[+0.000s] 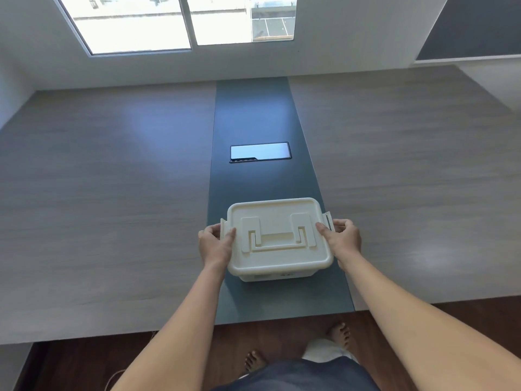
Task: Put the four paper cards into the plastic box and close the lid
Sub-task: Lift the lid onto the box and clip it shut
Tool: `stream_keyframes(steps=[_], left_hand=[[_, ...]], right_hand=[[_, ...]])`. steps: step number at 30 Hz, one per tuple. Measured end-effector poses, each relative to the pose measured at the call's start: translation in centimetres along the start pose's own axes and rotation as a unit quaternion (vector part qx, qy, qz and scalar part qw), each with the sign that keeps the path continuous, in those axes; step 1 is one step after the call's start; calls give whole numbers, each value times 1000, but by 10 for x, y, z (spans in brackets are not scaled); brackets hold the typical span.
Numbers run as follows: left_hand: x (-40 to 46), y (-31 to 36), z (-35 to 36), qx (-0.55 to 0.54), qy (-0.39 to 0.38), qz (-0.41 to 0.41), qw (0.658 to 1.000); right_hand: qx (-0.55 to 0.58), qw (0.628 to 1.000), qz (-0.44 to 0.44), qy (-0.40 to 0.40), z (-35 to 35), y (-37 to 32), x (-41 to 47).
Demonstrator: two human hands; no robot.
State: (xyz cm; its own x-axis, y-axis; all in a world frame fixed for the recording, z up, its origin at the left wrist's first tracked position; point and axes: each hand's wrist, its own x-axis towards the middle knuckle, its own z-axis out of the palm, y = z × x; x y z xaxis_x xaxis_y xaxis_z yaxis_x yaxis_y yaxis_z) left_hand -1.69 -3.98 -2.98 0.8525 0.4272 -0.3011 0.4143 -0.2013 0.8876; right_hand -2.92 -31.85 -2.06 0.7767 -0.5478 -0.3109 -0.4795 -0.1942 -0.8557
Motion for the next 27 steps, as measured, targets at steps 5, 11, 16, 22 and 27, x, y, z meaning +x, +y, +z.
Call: stream_keyframes(steps=[5, 11, 16, 22, 27], left_hand=[[-6, 14, 1, 47, 18, 33, 998], [-9, 14, 3, 76, 37, 64, 994], [-26, 2, -4, 151, 1, 163, 975], [-30, -13, -6, 148, -10, 177, 973], [-4, -2, 0, 115, -22, 151, 982]], right_hand=[[4, 999, -21, 28, 8, -1, -4], [-24, 998, -50, 38, 13, 1, -3], [0, 997, -81, 5, -1, 8, -15], [8, 996, -85, -17, -3, 12, -12], [0, 996, -82, -32, 5, 2, 10]])
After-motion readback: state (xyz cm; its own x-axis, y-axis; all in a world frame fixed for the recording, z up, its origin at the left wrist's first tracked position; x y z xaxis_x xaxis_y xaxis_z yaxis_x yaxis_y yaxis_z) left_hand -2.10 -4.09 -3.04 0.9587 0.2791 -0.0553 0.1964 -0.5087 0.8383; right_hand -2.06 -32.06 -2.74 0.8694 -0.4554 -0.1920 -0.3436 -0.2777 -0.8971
